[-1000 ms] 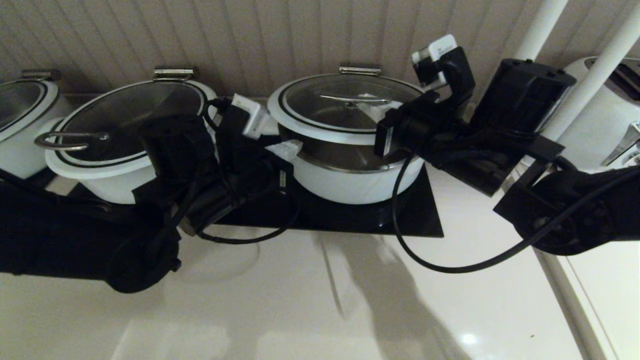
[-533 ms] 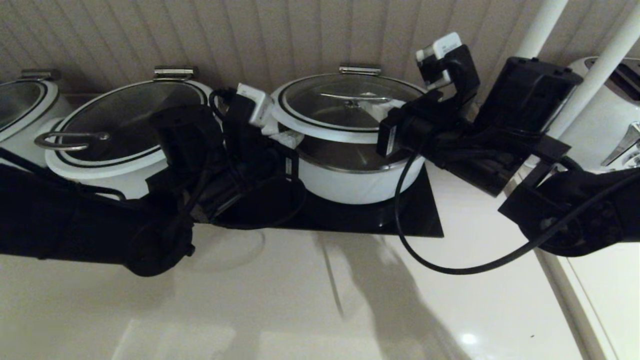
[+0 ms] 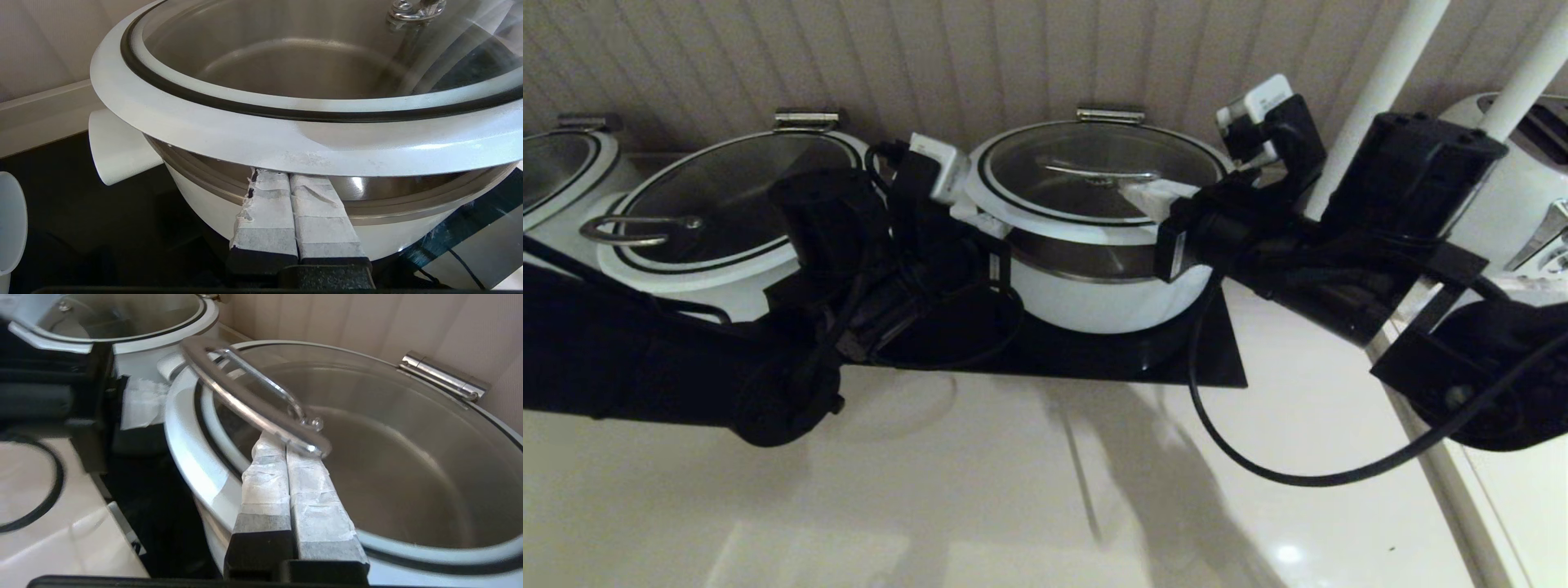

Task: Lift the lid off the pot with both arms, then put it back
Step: Hold the pot lid with the left arm

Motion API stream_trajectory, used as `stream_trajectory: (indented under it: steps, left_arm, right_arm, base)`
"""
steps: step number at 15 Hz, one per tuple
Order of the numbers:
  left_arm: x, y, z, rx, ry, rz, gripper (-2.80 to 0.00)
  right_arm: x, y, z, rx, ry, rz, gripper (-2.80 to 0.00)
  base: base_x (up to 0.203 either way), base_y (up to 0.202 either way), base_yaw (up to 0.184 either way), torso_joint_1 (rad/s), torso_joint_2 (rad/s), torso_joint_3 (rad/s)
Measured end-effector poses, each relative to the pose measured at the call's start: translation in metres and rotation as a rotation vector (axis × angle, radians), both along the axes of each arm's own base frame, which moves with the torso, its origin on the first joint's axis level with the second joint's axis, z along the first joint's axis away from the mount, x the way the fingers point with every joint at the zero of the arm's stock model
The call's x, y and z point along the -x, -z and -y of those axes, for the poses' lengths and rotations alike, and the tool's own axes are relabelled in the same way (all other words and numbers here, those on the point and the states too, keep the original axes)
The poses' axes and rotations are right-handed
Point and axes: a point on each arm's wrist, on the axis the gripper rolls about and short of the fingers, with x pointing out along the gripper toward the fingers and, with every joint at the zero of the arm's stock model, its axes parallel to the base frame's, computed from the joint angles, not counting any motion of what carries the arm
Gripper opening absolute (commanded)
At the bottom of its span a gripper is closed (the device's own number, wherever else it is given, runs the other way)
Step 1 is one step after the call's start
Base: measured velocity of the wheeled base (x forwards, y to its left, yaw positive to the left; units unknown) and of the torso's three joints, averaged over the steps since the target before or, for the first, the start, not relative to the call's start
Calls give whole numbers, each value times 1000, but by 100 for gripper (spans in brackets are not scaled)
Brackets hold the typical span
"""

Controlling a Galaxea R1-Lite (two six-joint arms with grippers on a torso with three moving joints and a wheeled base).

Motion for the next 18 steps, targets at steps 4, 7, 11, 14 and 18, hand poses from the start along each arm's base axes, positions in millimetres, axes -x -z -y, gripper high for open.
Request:
stream_trajectory:
  steps: [4,7,11,14,18]
  left_arm:
    - [-2,2,1,-2,-2,-4,-280]
    - [-2,3,1,-5,-2,-5,-280]
    - [-3,3,1,-6,-1,-6,-280]
    - [-4,1,2,-1,-2,4,-280]
    - [-10,-6,5,11,-3,30,-280]
  right_arm:
    - [10,3,8,11,4,-18,-280]
    - [19,7,16,22,8,-36,-280]
    - [36,14,28,35,26,-64,-280]
    - [52,19,41,45,38,-82,-280]
    - [68,30,54,66,48,-113,-280]
  base:
    - [0,0,0,0,0,0]
    - [0,0,0,0,0,0]
    - [0,0,0,0,0,0]
    - [0,0,0,0,0,0]
    - [0,0,0,0,0,0]
